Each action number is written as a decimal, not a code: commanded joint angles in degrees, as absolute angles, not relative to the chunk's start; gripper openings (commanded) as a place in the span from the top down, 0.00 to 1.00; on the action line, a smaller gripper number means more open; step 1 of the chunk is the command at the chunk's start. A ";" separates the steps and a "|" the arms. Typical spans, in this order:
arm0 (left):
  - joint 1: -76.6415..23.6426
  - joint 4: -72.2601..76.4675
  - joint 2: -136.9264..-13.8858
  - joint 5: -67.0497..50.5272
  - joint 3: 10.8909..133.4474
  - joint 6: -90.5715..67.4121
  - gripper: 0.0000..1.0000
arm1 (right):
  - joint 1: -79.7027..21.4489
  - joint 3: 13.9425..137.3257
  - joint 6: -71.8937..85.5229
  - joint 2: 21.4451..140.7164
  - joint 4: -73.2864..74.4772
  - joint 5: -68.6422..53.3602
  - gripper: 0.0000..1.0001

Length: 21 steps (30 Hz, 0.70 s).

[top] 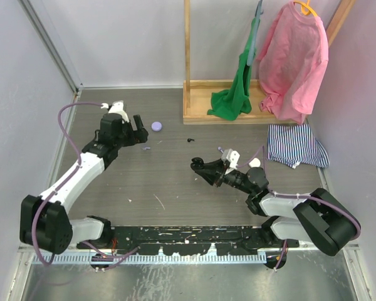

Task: Insert the wireless bluetooth earbuds into the charging case
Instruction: Pick up the earbud from the center of the board.

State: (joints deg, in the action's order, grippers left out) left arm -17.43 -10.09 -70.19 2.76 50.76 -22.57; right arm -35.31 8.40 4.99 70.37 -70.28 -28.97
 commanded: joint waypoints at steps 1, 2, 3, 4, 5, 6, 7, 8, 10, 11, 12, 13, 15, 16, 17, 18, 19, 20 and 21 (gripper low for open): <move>-13.58 -8.34 -75.82 7.42 53.69 -21.56 0.15 | -35.68 8.35 3.53 68.94 -75.02 -26.51 0.98; -12.71 -8.28 -77.44 7.62 54.24 -21.32 0.16 | -35.66 8.26 3.67 68.62 -74.86 -26.62 0.98; -11.70 -8.37 -79.18 7.60 55.20 -21.28 0.17 | -35.68 8.12 3.63 68.18 -74.54 -26.45 0.98; -10.76 -8.68 -80.97 7.49 56.32 -21.23 0.17 | -35.65 8.13 3.56 67.74 -74.20 -26.18 0.98; -9.86 -9.19 -83.07 7.54 57.59 -21.15 0.18 | -35.68 8.03 3.30 67.49 -73.89 -25.86 0.98; -8.97 -9.86 -85.06 7.59 59.01 -21.10 0.19 | -35.68 8.00 3.27 67.36 -73.65 -25.51 0.98; -8.14 -10.60 -87.32 7.40 60.65 -21.12 0.21 | -35.68 8.05 3.32 67.34 -73.57 -25.34 0.98; -7.31 -11.10 -89.24 7.21 62.02 -21.10 0.22 | -35.68 8.07 3.39 67.37 -73.57 -25.39 0.98; -6.03 -11.99 -93.44 7.12 65.24 -20.65 0.26 | -35.68 8.16 3.59 67.54 -73.66 -25.60 0.98; -5.46 -12.23 -95.32 7.05 66.61 -20.39 0.29 | -35.68 8.19 3.73 67.50 -73.66 -25.78 0.98; -5.01 -12.68 -97.25 6.81 68.08 -20.19 0.31 | -35.68 8.19 3.73 67.38 -73.65 -25.82 0.98; -4.39 -13.30 -99.01 6.47 69.51 -19.83 0.33 | -35.68 8.25 3.72 67.33 -73.70 -25.84 0.98; -3.86 -14.99 -102.88 6.12 72.84 -19.10 0.38 | -35.68 8.09 3.63 67.32 -73.61 -25.60 0.98; -3.73 -16.06 -104.27 5.76 74.40 -18.63 0.40 | -35.68 8.12 3.53 67.32 -73.57 -25.42 0.97; -3.70 -17.08 -105.56 5.46 75.84 -17.92 0.42 | -35.68 8.12 3.36 67.44 -73.49 -25.36 0.98; -3.74 -17.90 -106.75 5.05 76.98 -17.48 0.44 | -35.73 8.23 3.42 67.57 -73.45 -25.40 0.98; -3.70 -18.50 -107.72 4.70 78.03 -17.07 0.46 | -35.69 8.25 3.38 67.66 -73.40 -25.43 0.97; -3.63 -19.07 -108.75 4.47 79.11 -16.76 0.48 | -35.67 8.34 3.40 67.82 -73.39 -25.40 0.97; -3.73 -19.60 -109.60 4.26 79.97 -16.38 0.50 | -35.68 8.30 3.41 67.85 -73.41 -25.43 0.97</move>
State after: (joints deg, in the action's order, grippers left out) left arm -3.84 -16.64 -107.74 5.72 75.35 -18.98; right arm -35.31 8.12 4.56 68.58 -70.22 -26.41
